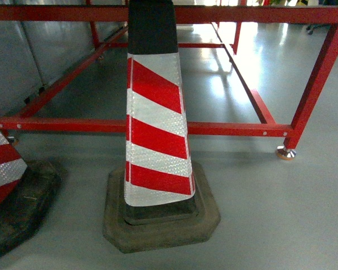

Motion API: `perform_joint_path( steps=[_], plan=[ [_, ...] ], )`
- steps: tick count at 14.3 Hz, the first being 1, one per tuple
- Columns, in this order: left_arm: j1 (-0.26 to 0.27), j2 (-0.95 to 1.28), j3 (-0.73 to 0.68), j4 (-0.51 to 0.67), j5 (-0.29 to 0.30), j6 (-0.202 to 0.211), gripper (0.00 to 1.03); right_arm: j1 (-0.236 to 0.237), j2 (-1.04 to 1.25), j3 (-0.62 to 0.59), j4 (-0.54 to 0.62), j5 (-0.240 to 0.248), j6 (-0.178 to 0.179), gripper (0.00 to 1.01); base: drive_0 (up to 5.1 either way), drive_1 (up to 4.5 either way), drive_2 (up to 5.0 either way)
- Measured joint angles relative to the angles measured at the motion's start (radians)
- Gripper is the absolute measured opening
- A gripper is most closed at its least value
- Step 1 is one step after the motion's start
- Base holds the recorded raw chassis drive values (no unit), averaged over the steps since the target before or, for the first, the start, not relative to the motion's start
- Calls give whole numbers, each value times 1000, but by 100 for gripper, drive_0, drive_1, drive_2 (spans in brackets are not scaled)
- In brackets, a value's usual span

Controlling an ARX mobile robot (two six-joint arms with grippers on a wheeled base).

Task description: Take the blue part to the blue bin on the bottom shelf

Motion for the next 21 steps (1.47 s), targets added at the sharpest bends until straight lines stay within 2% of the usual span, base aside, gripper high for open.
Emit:
perform_joint_path(
  steps=[21],
  plan=[
    [0, 0, 0, 0, 0, 0, 98, 0, 0, 0, 0, 0, 0, 98, 0, 0, 0]
  ],
)
